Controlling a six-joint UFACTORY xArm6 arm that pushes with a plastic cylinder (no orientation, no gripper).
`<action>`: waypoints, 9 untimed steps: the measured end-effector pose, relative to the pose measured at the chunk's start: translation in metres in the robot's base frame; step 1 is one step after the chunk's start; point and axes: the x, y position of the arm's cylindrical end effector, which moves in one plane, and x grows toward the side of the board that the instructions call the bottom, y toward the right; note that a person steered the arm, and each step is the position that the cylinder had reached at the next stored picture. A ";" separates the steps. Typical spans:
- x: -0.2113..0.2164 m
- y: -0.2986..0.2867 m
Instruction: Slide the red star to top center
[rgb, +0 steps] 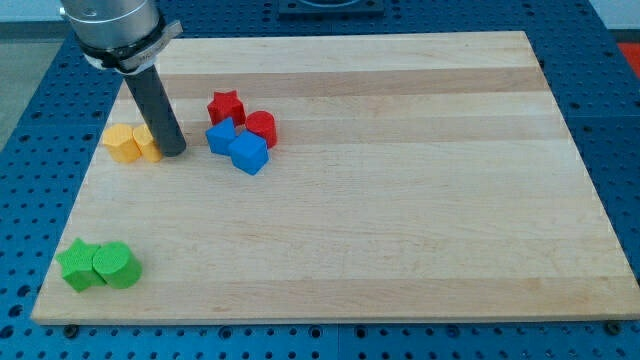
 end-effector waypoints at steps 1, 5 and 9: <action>-0.004 0.000; -0.056 0.064; -0.131 0.179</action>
